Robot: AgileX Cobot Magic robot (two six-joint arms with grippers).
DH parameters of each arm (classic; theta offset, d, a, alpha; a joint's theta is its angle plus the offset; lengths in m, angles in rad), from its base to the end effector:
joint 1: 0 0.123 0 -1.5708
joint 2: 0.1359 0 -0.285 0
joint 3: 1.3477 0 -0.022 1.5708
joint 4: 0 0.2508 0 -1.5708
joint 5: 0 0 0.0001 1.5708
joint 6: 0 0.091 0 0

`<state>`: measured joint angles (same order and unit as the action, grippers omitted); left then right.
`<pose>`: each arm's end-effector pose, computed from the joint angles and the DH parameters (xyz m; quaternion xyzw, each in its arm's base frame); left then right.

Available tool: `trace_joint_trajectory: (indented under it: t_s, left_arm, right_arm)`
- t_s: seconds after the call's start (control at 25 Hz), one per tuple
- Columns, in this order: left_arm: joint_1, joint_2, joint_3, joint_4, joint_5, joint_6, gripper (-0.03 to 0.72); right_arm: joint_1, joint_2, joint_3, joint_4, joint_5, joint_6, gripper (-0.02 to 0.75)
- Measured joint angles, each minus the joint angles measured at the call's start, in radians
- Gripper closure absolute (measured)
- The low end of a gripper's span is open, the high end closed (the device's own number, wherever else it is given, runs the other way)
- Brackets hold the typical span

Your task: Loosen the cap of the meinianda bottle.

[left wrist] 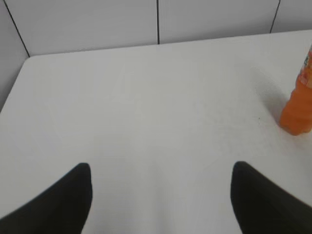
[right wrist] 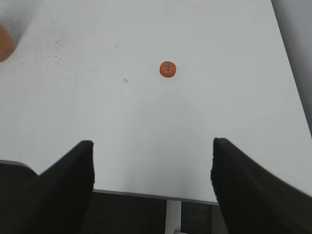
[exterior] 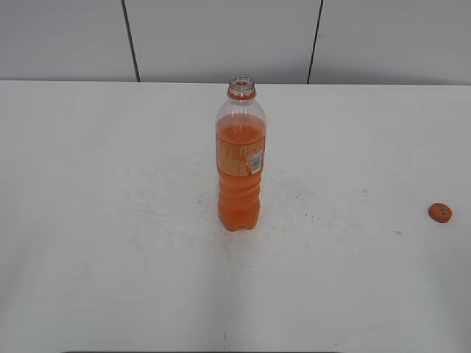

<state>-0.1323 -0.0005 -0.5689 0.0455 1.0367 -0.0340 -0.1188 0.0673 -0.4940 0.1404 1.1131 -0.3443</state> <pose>-0.0122 0.0052 0.2982 0.0393 0.8268 -0.0239 0.5606 0.0045 0.0110 0.2723 -0.1012 0.8763 -0.0386 0.4694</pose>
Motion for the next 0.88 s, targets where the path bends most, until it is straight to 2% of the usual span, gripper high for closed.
trace_joint_trajectory:
  t_s: [0.12, 0.6, 0.88]
  left_arm:
    - [0.000, -0.001, 0.000, -0.004, 0.000, 0.000, 0.155]
    - [0.000, -0.003, 0.000, -0.061, -0.002, 0.000, 0.155]
    - [0.079, -0.003, 0.000, -0.069, -0.002, 0.000, 0.155]
  right_arm:
    - [0.000, -0.069, 0.024, 0.000, -0.002, -0.003, 0.176]
    - [0.000, -0.076, 0.051, -0.031, -0.079, 0.034, 0.176]
    - [0.013, -0.076, 0.051, -0.036, -0.085, 0.036, 0.176]
